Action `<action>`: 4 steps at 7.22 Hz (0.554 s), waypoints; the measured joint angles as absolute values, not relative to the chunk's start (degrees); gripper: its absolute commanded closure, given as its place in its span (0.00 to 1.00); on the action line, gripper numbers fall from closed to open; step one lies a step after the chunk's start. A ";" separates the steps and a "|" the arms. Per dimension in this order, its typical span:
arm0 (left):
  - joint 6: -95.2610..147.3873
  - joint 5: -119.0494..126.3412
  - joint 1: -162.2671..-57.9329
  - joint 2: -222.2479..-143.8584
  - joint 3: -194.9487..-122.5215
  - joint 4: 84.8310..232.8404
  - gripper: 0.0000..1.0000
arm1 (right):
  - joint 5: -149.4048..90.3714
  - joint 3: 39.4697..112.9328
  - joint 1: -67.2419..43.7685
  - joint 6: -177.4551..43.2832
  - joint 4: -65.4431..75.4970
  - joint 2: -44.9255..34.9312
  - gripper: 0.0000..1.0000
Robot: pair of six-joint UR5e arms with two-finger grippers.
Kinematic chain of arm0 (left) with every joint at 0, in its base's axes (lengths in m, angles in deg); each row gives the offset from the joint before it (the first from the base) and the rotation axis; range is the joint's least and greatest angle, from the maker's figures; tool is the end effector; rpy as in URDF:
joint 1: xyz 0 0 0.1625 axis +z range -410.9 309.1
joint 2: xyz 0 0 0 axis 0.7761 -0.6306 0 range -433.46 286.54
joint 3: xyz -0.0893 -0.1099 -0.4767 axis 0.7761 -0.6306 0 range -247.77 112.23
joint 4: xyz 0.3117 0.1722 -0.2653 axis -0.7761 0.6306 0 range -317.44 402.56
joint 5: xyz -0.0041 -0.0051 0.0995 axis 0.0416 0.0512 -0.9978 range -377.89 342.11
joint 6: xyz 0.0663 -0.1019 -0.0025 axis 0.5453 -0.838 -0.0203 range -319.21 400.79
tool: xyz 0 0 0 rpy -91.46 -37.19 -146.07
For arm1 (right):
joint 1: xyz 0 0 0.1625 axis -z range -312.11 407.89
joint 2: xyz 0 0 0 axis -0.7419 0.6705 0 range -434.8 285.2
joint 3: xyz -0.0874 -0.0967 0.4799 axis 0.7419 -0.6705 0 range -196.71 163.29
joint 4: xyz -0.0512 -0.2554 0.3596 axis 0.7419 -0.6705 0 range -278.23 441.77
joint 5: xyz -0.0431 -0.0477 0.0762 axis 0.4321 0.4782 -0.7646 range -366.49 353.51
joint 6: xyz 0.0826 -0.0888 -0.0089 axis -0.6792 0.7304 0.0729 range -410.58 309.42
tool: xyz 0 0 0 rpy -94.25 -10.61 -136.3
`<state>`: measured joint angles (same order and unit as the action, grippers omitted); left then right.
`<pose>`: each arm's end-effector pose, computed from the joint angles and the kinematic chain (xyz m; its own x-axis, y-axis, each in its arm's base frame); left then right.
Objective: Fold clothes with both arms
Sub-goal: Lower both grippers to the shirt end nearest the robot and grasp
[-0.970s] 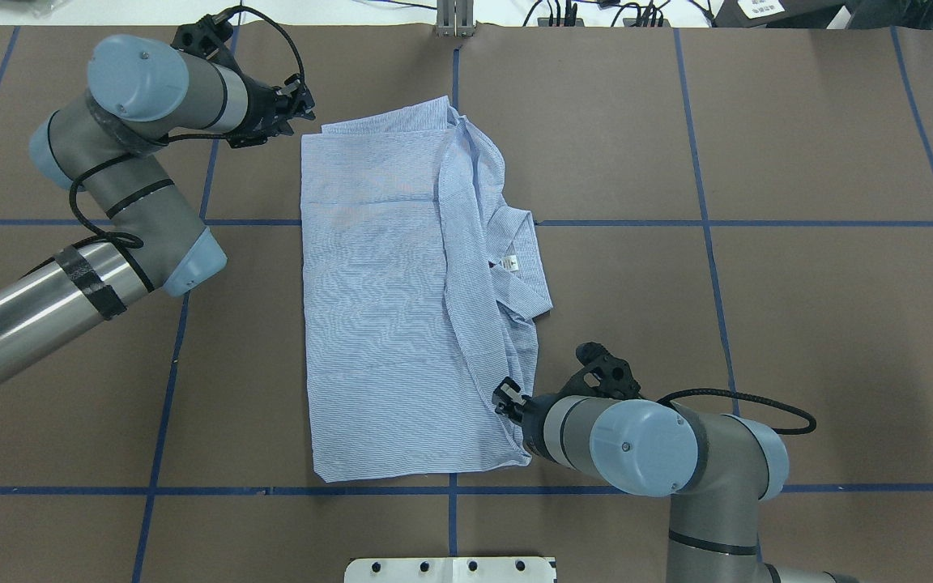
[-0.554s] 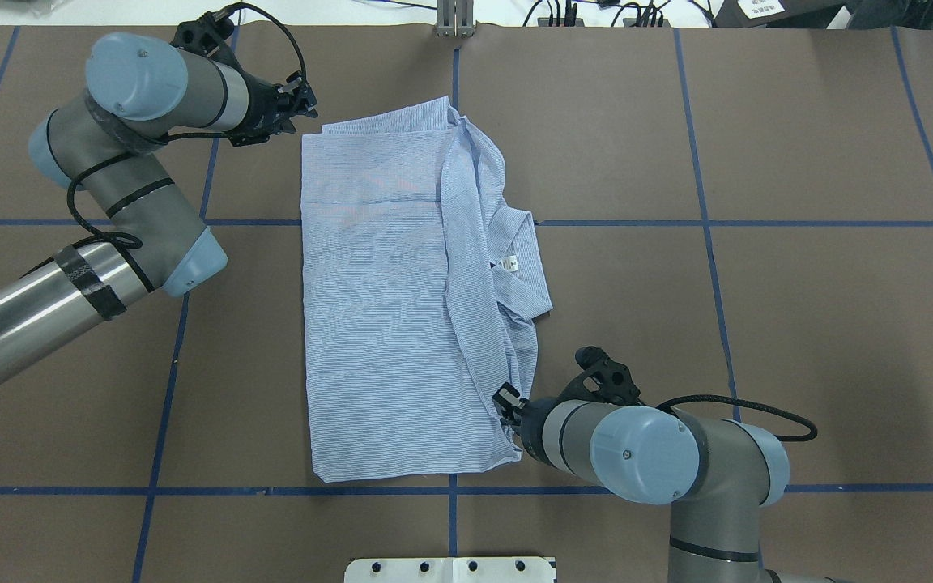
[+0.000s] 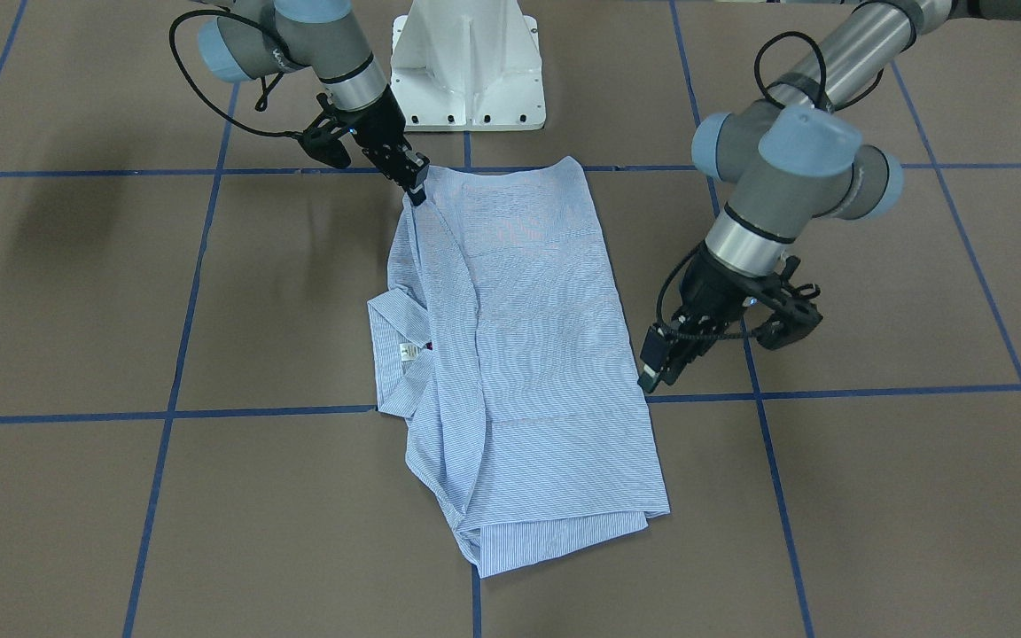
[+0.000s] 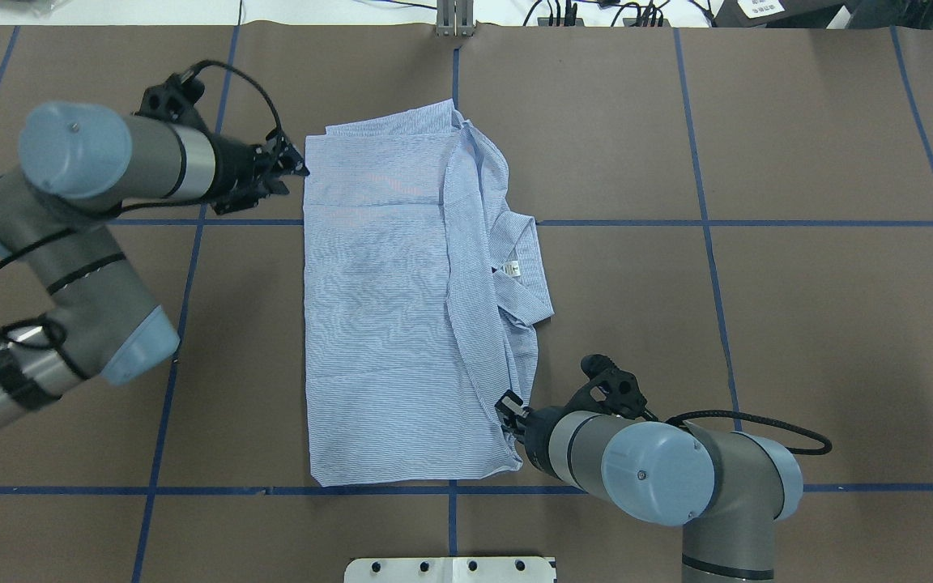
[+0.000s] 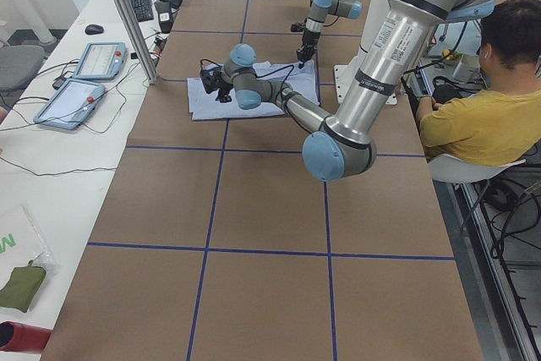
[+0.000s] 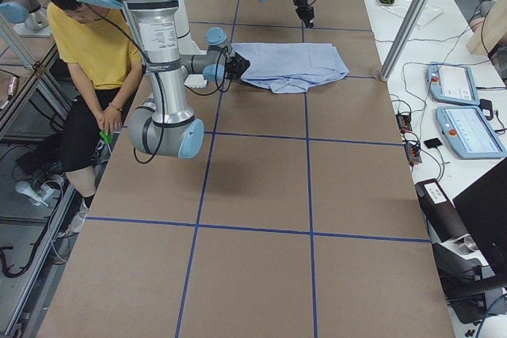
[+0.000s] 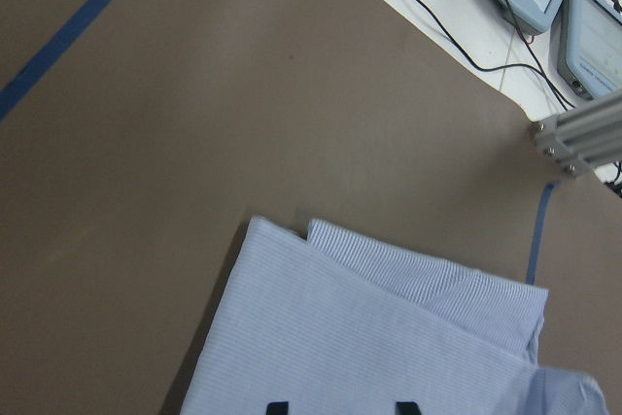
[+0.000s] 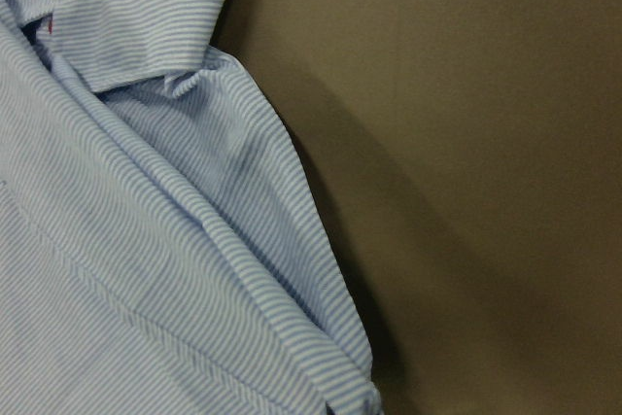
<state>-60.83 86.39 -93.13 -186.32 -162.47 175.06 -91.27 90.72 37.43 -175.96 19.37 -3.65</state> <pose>0.4588 -0.5560 0.3711 0.1506 -0.4005 -0.9039 0.5206 0.8094 -0.2719 -0.6176 -0.2609 0.3464 0.2019 0.6236 0.7552 -0.4638 0.7400 -0.4871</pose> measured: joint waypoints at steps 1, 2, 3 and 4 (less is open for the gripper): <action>-65.34 86.23 -89.49 -180.46 -170.09 174.90 0.50 | -91.06 91.65 37.68 -175.99 19.37 -3.04 1.00; -69.23 84.58 -85.20 -174.96 -176.43 174.75 0.50 | -91.00 92.68 37.94 -176.00 19.37 -2.12 1.00; -72.85 80.77 -79.71 -170.44 -180.82 174.64 0.50 | -90.94 93.40 38.19 -176.00 19.37 -1.29 1.00; -76.60 76.38 -73.90 -168.12 -182.68 174.39 0.50 | -90.79 93.65 38.41 -176.03 19.37 -0.94 1.00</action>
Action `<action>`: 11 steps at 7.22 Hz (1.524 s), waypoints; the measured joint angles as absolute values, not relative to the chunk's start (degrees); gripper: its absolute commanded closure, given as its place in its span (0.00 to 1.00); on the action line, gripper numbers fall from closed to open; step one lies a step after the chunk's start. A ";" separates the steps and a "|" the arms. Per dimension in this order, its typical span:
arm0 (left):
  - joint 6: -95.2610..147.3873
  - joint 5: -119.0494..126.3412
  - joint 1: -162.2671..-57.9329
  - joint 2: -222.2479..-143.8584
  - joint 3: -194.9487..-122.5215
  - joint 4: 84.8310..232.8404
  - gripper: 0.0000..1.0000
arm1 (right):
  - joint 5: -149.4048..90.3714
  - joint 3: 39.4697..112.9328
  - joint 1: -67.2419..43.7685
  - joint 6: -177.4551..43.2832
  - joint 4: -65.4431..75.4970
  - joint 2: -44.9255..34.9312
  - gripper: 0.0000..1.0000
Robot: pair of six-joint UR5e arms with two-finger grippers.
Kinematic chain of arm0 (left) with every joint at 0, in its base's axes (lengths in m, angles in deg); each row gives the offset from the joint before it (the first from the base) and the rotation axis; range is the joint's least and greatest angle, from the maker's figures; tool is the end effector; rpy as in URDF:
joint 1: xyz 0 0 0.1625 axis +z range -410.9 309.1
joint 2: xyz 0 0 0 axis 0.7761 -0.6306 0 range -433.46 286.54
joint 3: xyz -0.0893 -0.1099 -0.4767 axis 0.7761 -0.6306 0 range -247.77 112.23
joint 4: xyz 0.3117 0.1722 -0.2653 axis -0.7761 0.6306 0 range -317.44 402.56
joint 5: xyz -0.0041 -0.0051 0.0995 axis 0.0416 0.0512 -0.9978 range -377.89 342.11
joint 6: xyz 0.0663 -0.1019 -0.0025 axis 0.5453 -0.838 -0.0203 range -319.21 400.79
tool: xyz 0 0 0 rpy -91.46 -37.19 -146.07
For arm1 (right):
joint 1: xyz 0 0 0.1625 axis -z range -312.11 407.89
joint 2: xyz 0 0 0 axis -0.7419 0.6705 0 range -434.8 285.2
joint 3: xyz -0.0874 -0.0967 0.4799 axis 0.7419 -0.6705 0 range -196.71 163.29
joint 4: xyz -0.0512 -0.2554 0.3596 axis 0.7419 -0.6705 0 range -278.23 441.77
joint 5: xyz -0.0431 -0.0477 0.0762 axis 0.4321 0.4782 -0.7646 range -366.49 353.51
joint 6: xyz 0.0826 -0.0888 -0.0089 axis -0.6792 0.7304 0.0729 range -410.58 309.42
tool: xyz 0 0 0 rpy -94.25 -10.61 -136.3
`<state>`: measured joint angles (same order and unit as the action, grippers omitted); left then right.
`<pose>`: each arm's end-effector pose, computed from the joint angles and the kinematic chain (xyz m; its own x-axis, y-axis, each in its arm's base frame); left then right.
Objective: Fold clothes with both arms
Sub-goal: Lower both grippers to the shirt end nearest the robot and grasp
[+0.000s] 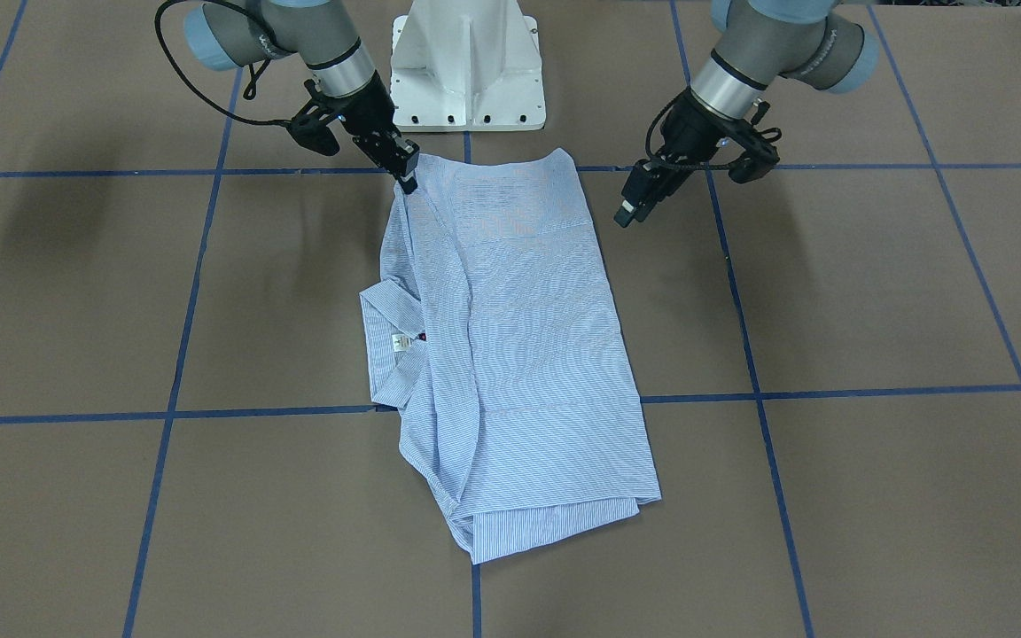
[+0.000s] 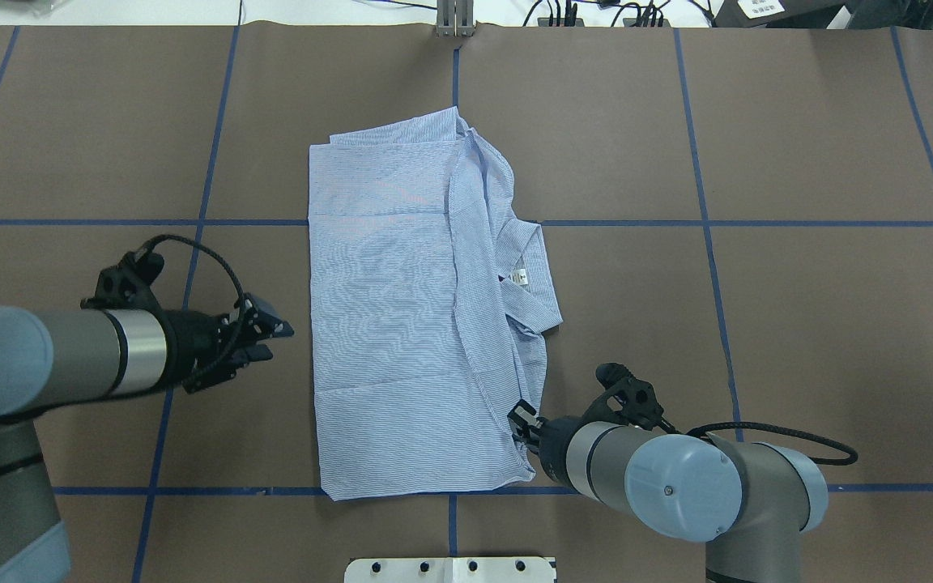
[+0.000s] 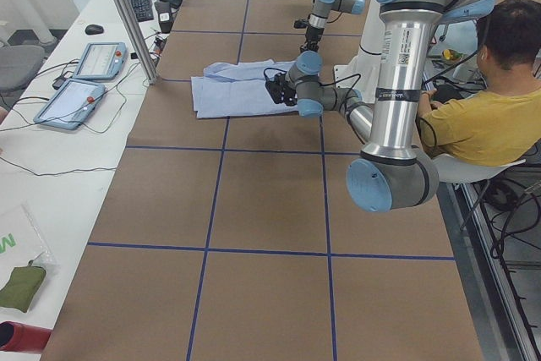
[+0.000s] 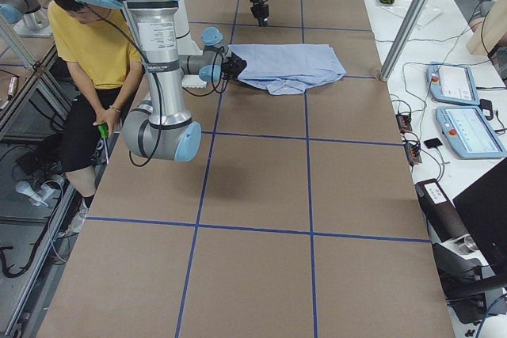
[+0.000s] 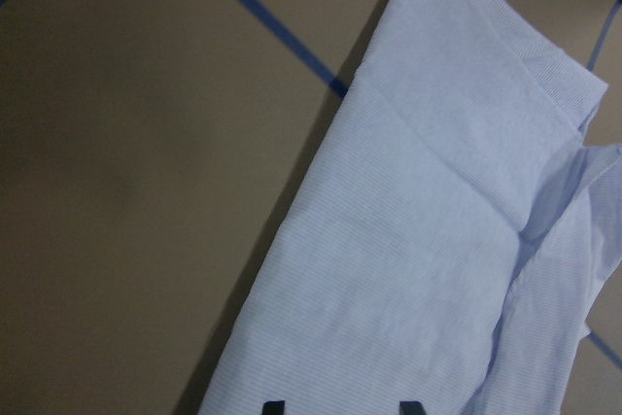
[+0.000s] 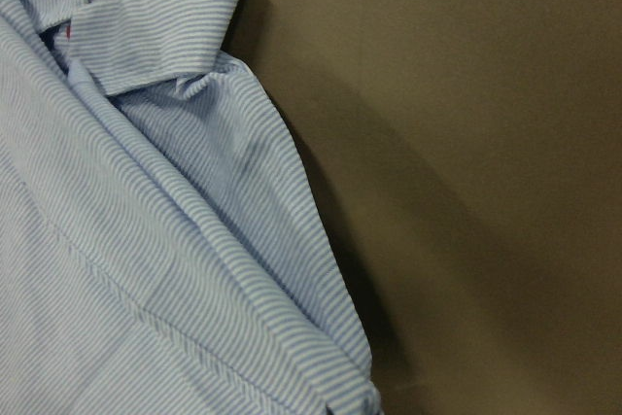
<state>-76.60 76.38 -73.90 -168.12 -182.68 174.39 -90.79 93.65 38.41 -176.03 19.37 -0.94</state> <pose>0.4628 -0.3314 0.3932 0.1112 -0.5457 -0.8306 0.4232 0.7822 -0.4573 -0.5985 -0.2474 0.3515 0.2049 0.6193 0.7579 -0.4554 0.7458 -0.4863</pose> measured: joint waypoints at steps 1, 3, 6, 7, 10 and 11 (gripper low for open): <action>-80.42 72.29 -68.31 -167.38 -183.29 173.89 0.50 | -90.52 93.72 38.66 -176.04 19.37 -0.84 1.00; -84.47 67.75 -61.17 -169.14 -182.71 171.42 0.50 | -90.22 93.77 38.92 -176.01 19.37 -0.80 1.00; -85.13 66.87 -59.48 -171.03 -181.66 169.23 0.46 | -90.17 93.80 38.96 -176.00 19.37 -0.80 1.00; -85.15 66.85 -59.31 -171.10 -181.27 169.16 0.46 | -90.17 93.83 38.95 -176.00 19.37 -0.80 1.00; -85.92 66.77 -58.29 -170.97 -180.45 169.12 0.47 | -90.17 93.89 38.93 -176.00 19.37 -0.87 1.00; -86.51 66.76 -57.64 -170.98 -180.45 169.12 0.49 | -90.15 93.89 38.93 -176.00 19.37 -0.88 1.00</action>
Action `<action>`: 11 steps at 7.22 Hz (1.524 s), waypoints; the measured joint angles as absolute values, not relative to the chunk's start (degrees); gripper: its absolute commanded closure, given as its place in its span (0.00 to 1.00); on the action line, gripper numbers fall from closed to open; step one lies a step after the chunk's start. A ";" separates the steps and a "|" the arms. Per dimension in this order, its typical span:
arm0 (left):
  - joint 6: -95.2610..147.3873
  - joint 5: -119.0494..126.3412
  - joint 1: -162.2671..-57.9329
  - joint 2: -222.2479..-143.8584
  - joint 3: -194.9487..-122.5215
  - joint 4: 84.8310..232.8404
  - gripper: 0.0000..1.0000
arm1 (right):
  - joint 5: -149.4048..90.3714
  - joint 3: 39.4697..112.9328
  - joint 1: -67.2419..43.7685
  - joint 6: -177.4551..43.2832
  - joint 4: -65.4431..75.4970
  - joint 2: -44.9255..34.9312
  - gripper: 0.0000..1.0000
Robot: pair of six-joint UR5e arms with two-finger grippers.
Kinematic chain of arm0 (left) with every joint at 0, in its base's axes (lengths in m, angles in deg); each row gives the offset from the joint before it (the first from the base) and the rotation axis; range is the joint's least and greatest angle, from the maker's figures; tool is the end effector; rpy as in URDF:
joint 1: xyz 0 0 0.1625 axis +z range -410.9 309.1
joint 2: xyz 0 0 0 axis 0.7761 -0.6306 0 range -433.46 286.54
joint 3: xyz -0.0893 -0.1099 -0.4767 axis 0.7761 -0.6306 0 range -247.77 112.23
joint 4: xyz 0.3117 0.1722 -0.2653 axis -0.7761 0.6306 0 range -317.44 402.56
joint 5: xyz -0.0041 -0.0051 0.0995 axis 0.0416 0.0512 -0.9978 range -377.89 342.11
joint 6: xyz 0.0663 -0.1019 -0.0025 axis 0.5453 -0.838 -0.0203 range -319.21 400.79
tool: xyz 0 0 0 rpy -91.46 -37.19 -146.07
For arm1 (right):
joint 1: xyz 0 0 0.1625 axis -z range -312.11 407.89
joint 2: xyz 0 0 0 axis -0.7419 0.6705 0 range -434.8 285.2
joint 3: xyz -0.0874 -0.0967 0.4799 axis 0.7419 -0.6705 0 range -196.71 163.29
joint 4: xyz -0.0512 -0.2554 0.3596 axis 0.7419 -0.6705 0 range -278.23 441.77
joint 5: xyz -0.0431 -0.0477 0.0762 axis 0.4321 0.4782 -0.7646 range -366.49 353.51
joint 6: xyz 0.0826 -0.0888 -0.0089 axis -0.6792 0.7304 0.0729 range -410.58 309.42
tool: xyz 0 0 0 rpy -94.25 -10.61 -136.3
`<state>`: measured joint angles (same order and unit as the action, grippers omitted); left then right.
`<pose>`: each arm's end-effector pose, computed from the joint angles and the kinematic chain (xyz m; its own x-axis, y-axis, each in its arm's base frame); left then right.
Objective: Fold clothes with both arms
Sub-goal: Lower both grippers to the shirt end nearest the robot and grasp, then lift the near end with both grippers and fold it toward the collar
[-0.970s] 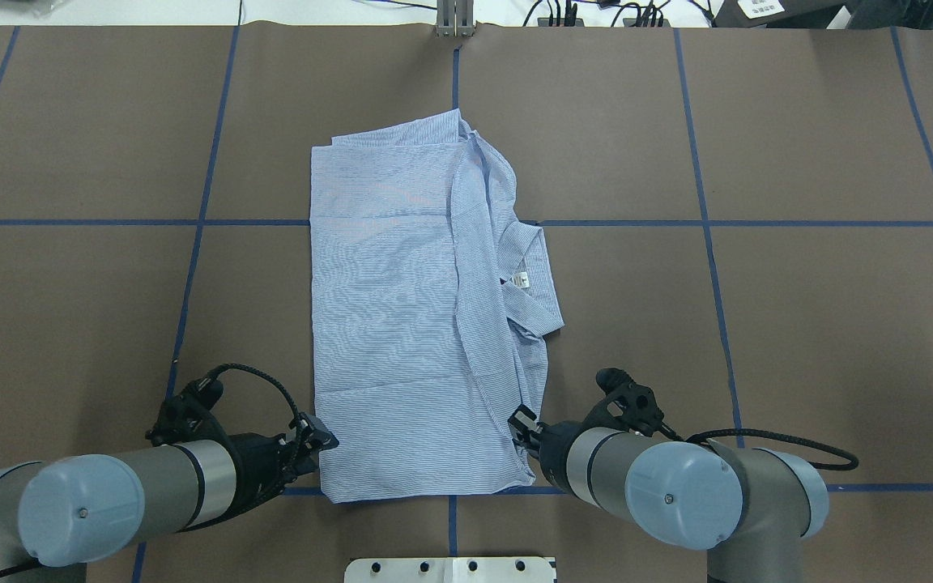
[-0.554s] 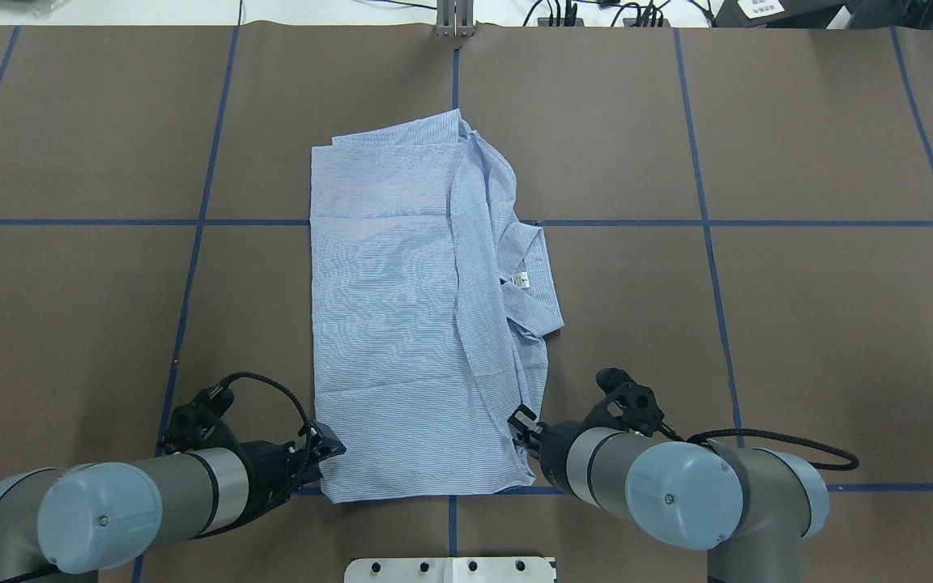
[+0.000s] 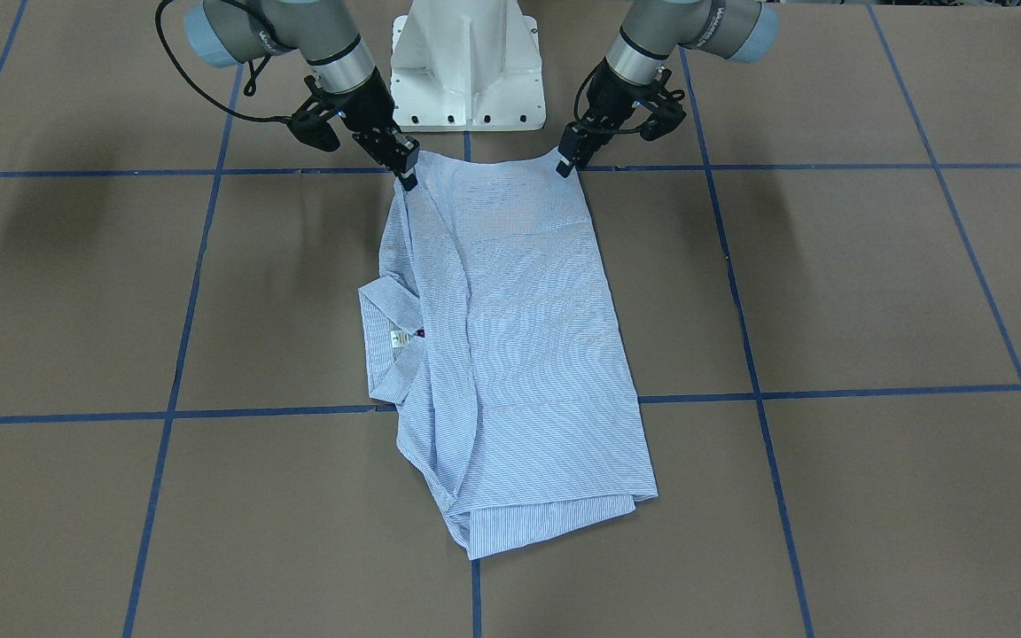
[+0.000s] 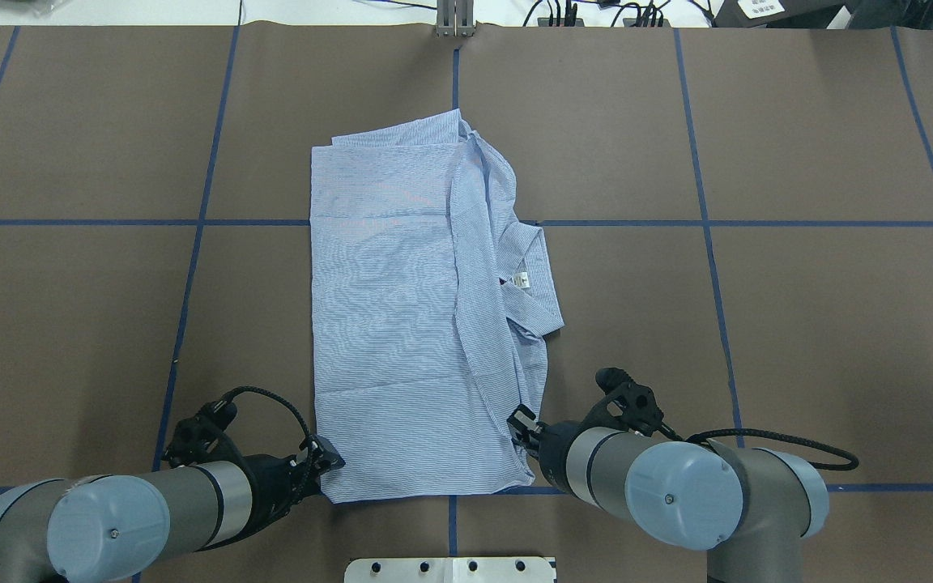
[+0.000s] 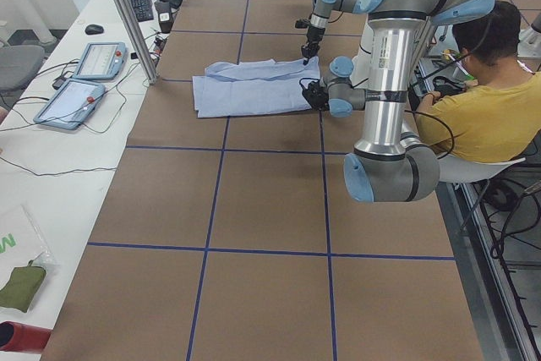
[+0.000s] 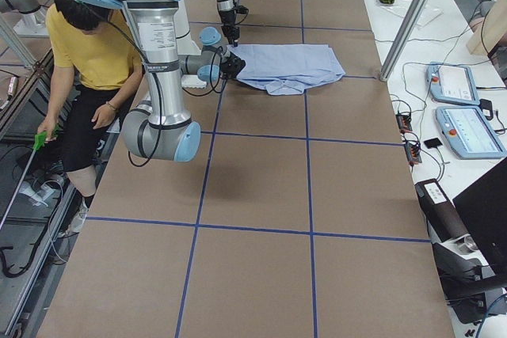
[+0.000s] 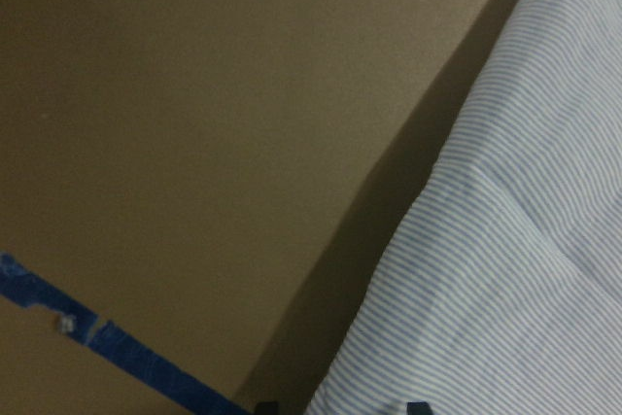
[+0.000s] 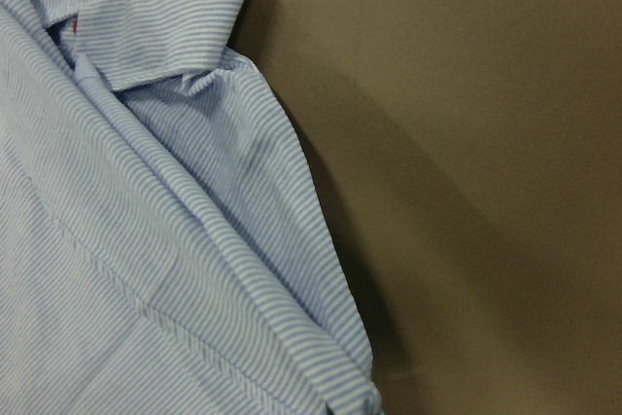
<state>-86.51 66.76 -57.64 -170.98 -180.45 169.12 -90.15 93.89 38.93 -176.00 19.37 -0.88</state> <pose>0.5607 -0.2119 0.3985 0.1892 -0.6300 -0.7532 0.3980 0.7504 -0.5277 -0.5990 -0.2430 0.3501 0.2028 0.6151 0.7619 -0.4549 0.7482 -0.4830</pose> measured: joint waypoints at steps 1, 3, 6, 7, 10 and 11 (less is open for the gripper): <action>-87.29 66.73 -56.85 -170.98 -180.44 169.12 0.55 | -90.11 93.89 38.93 -176.00 19.37 -0.89 1.00; -88.66 66.55 -55.88 -170.91 -180.44 169.10 1.00 | -90.08 93.92 38.94 -176.01 19.37 -0.98 1.00; -89.87 66.01 -55.53 -171.05 -180.71 169.11 1.00 | -90.08 93.89 39.01 -176.03 19.37 -0.95 1.00; -89.92 65.99 -55.60 -171.06 -181.50 169.12 1.00 | -90.08 94.23 39.00 -176.03 19.37 -0.89 1.00; -89.88 66.37 -56.29 -168.70 -191.84 167.57 1.00 | -90.12 102.65 38.84 -178.99 19.45 2.52 1.00; -89.58 66.62 -56.93 -168.02 -195.84 166.13 1.00 | -90.10 105.89 38.32 -179.62 19.51 3.40 1.00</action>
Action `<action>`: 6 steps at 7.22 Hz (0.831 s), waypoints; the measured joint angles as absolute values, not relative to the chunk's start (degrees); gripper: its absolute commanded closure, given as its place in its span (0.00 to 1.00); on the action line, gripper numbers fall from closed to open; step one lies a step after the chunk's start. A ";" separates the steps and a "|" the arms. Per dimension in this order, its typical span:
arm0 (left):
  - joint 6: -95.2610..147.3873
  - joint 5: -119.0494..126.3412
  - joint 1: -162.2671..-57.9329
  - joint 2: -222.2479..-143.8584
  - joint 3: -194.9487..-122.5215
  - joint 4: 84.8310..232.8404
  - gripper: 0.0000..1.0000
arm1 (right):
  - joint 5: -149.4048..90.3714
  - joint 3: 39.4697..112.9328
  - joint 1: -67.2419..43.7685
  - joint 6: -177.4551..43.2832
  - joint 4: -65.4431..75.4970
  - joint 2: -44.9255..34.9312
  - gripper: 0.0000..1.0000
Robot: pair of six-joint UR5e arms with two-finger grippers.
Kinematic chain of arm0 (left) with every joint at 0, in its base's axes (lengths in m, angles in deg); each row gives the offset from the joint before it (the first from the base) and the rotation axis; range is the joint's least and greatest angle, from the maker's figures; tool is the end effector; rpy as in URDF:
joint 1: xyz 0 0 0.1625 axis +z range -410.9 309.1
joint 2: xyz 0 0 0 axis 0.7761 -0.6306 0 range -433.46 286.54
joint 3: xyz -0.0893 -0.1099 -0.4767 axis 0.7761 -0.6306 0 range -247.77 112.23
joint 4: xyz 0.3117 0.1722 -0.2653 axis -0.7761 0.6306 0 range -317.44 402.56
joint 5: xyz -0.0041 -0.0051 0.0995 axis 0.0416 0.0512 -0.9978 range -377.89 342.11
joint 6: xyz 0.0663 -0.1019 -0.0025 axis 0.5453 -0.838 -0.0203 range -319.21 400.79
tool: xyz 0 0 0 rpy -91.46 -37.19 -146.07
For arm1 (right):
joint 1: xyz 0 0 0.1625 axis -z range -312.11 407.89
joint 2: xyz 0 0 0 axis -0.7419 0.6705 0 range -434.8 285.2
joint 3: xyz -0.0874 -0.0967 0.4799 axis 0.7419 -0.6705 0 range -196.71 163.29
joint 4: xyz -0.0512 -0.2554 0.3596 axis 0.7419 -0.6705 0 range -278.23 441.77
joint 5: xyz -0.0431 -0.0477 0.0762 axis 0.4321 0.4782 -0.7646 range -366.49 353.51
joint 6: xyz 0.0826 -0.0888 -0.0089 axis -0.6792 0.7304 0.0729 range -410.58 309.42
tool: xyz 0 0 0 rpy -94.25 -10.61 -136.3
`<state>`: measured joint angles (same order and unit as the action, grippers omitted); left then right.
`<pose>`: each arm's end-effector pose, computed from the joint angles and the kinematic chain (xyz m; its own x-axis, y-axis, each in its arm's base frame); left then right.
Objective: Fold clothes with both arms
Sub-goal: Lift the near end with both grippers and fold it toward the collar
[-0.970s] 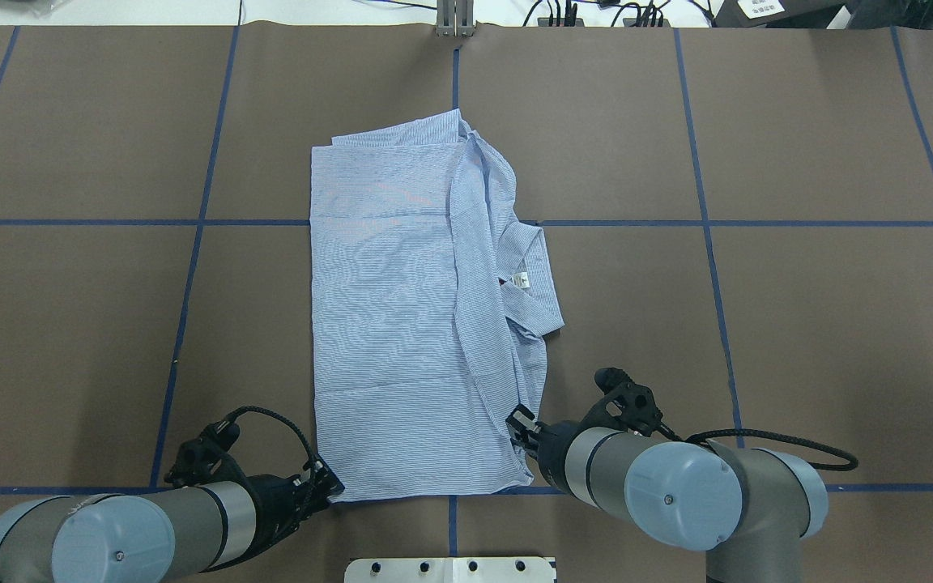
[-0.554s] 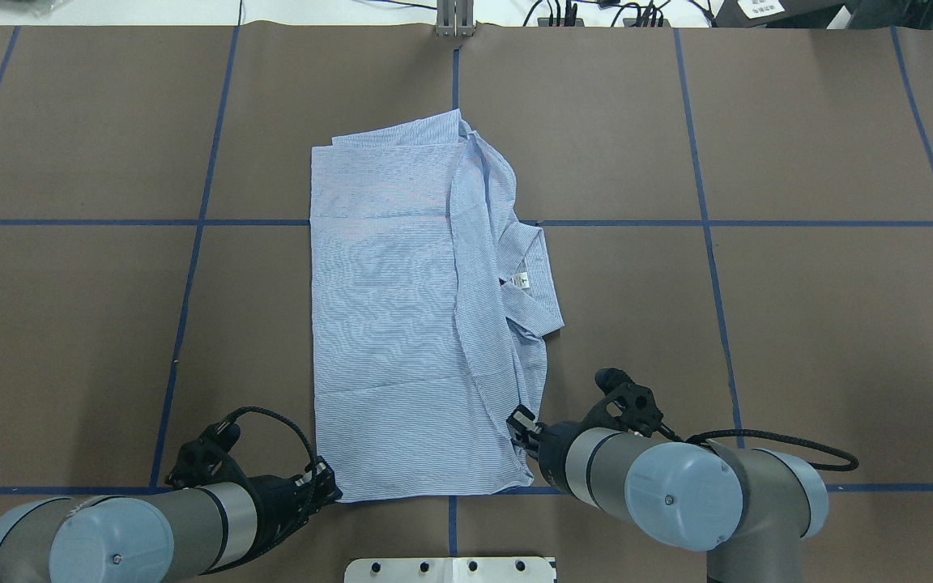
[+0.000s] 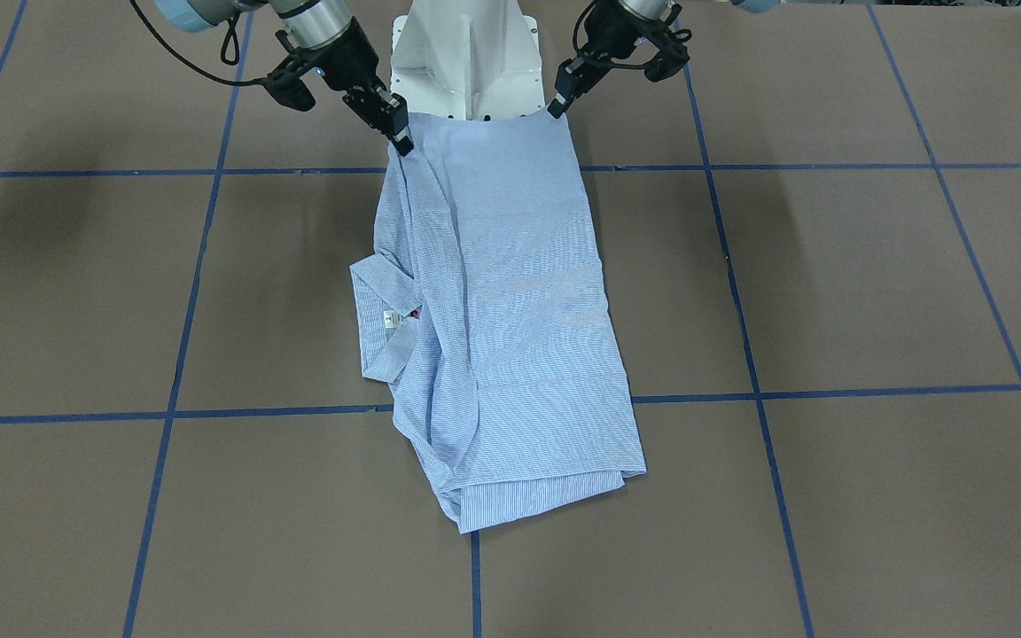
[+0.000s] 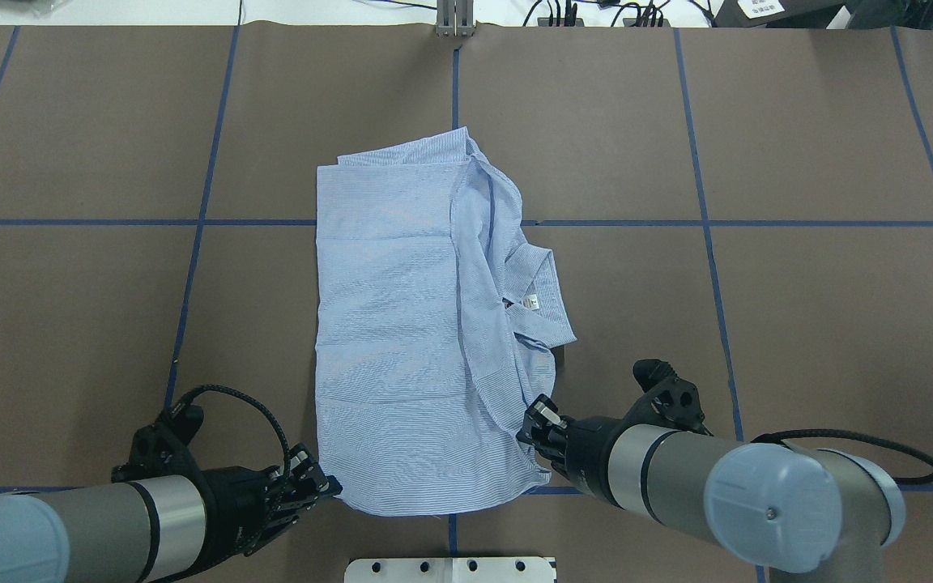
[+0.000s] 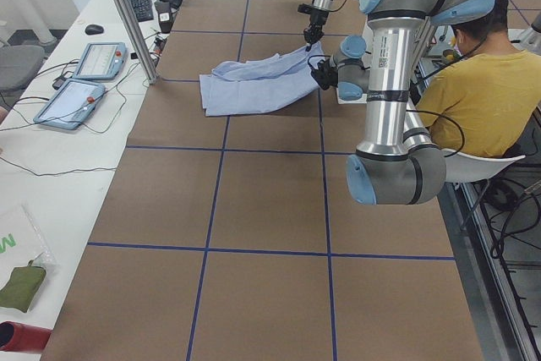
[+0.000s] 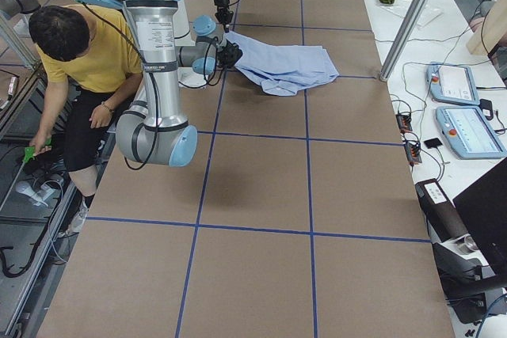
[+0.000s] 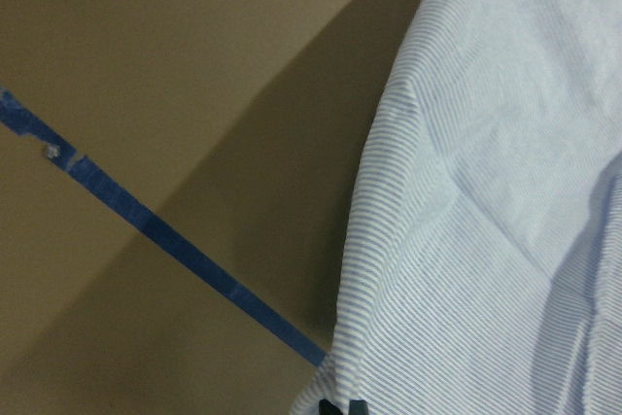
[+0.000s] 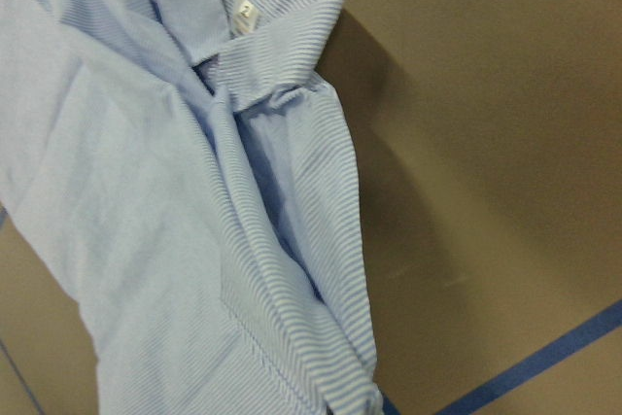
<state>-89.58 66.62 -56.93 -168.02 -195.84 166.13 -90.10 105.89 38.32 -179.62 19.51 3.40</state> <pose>0.4745 -0.1959 0.3033 0.0530 -0.6540 -0.7546 0.3036 0.7305 -0.6118 -0.5178 -0.2362 0.2952 0.0651 0.6458 0.7608 -0.4002 0.7153 -0.5729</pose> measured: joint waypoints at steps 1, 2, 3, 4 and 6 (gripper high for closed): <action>-88.24 67.87 -59.70 -168.08 -197.83 165.16 1.00 | -90.18 107.24 36.37 -179.87 19.58 3.04 1.00; -85.44 71.32 -65.27 -168.74 -197.72 164.73 1.00 | -90.45 106.44 33.03 -180.24 19.58 1.19 1.00; -82.28 76.09 -71.72 -170.16 -195.89 164.60 1.00 | -90.91 104.19 29.68 -180.98 19.47 -1.59 1.00; -79.98 79.75 -76.87 -172.18 -192.89 164.57 1.00 | -91.88 101.96 26.91 -181.62 19.41 -3.64 1.00; -77.59 82.78 -83.58 -176.68 -186.77 164.82 1.00 | -94.44 95.77 21.88 -183.14 19.43 -8.21 1.00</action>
<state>-77.59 82.78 -83.58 -176.68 -186.77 164.82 -94.44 95.77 21.88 -183.14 19.43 -8.21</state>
